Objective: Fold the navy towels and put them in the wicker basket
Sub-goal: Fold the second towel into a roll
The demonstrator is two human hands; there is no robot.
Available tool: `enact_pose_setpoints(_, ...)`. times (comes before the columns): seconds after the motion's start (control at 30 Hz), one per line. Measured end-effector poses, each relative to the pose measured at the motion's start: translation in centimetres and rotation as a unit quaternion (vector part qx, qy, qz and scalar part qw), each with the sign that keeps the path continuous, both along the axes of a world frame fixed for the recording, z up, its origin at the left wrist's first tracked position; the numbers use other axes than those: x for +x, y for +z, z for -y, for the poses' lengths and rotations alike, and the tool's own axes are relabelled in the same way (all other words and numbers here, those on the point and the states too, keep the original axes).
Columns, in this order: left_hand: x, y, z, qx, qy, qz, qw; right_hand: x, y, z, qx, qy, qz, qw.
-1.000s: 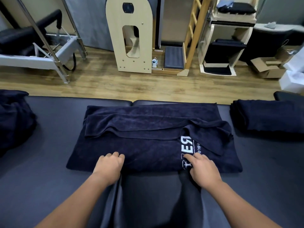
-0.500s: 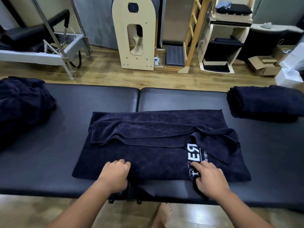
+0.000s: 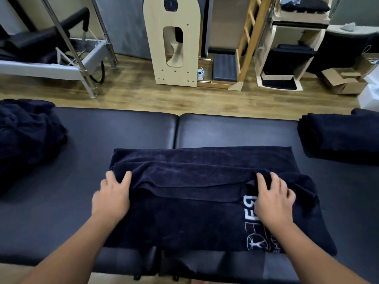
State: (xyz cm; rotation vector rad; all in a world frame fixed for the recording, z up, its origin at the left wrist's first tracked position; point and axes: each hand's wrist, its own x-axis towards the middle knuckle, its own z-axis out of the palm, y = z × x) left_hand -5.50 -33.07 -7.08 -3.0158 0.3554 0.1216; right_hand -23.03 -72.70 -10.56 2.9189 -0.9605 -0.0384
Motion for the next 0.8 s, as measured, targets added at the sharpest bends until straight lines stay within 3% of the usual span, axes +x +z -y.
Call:
enact_pose_setpoints(0.1, 2.4, -0.9, -0.2, -0.023, -0.035, 0.036, 0.998, 2.0, -0.1, 2.3, -0.009, -0.005, 0.003, 1.0)
enact_pose_setpoints(0.2, 5.2, 0.2, 0.5, -0.137, 0.06, 0.019, 0.989, 3.8, 0.4, 5.3, -0.032, 0.028, 0.045, 0.998)
enact_pose_setpoints(0.33, 9.3, 1.7, 1.7, -0.284, 0.123, 0.016, 0.951, 8.1, 1.8, 8.9, -0.056, 0.045, 0.074, 0.995)
enact_pose_setpoints(0.47, 12.2, 2.6, 3.3, -0.355, 0.213, -0.033, 0.91, 12.5, 2.4, 10.9, -0.08, 0.032, 0.012, 0.996)
enact_pose_setpoints(0.63, 12.0, 1.6, 3.4, -0.188, 0.189, -0.124, 0.956, 15.9, 1.5, 10.3, -0.104, 0.037, -0.073, 0.991)
enact_pose_setpoints(0.8, 8.7, 0.7, 1.1, -0.122, 0.248, -0.151, 0.949, 18.3, 2.4, 9.2, -0.082, 0.045, -0.106, 0.99)
